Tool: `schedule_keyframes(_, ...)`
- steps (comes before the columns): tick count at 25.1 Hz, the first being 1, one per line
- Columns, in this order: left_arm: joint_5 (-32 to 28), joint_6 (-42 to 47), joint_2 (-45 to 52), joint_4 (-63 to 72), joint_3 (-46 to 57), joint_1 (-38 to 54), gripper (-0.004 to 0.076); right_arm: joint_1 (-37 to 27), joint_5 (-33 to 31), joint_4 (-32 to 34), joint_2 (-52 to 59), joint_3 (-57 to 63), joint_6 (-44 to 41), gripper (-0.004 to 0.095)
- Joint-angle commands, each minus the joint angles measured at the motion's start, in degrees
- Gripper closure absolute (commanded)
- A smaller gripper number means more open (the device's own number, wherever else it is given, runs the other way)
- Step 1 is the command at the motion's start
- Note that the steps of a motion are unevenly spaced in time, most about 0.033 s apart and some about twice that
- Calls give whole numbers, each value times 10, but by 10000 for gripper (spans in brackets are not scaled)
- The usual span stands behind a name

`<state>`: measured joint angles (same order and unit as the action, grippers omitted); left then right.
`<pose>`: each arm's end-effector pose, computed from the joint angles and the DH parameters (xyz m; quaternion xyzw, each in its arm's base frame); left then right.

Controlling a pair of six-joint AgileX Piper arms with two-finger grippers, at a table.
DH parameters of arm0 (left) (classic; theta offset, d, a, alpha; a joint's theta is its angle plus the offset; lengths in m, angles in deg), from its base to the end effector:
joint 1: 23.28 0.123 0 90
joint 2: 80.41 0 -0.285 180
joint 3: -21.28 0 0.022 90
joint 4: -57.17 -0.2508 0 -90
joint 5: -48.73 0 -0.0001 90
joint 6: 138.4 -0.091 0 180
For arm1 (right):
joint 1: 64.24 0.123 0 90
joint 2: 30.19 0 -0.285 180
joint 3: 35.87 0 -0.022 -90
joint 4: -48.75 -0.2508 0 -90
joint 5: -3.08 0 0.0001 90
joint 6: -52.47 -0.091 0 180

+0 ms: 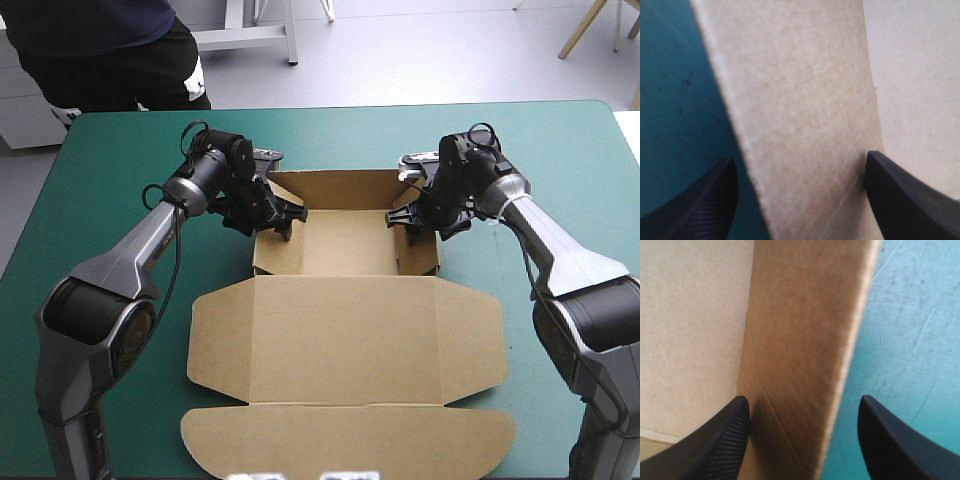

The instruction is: Fold the box

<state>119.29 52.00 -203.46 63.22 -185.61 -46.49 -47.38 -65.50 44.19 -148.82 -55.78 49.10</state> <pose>0.3898 -0.1770 0.2687 0.0990 0.9870 -0.0826 0.0957 0.3883 0.1247 0.2683 -0.1064 0.9874 0.0572 0.1020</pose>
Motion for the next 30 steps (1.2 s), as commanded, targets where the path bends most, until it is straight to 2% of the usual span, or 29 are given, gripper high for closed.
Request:
schedule_keyframes(1,-10,3,35,6,-16,-2,214,0,10,4,36,-12,0,324)
schedule_keyframes(7,24,-17,35,-5,-70,0,214,0,8,-3,36,-17,61,411)
schedule_keyframes(13,36,-17,36,-18,-135,0,214,-1,-4,11,41,-87,24,423)
schedule_keyframes(21,36,-19,64,-49,-150,0,214,-1,-4,46,79,-125,13,422)
schedule_keyframes(26,36,-93,99,-100,-168,0,218,-1,-4,46,112,-125,13,423)
schedule_keyframes(28,36,-104,118,-128,-168,0,248,-1,-4,46,120,-125,13,423)
schedule_keyframes(30,36,-104,136,-146,-168,0,316,-1,-4,46,125,-125,13,423)
